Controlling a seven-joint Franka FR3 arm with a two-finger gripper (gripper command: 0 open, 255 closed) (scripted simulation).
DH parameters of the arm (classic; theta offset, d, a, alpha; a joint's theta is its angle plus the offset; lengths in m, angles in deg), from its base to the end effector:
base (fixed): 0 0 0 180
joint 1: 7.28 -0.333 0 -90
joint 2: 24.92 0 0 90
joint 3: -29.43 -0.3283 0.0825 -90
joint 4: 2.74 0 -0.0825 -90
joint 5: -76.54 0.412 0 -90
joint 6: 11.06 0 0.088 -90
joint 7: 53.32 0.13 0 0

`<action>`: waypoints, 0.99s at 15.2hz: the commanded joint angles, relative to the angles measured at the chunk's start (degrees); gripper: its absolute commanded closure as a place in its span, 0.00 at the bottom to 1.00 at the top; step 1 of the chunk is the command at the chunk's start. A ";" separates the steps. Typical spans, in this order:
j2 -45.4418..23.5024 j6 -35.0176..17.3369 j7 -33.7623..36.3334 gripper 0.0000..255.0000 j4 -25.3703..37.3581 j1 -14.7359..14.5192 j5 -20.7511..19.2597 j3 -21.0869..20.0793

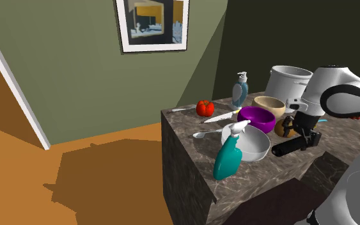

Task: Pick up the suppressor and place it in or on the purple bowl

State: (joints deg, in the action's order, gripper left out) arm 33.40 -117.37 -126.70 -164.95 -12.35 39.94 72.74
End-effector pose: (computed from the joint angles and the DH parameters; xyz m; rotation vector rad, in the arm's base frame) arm 0.2429 -0.1924 0.3576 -2.6137 -1.6757 0.0154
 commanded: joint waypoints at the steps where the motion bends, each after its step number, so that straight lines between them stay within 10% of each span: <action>1: -1.06 -2.04 0.03 0.00 -0.93 0.02 -1.23 1.46; 10: -1.68 -3.44 0.13 0.00 -1.74 0.16 -2.07 2.38; 11: -1.68 -3.44 0.13 1.00 -1.74 0.16 -2.07 2.38; 15: -1.72 -3.46 0.15 1.00 -1.71 0.12 -2.05 2.38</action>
State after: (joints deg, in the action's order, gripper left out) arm 31.76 -120.95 -126.55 -166.54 -12.26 37.90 75.02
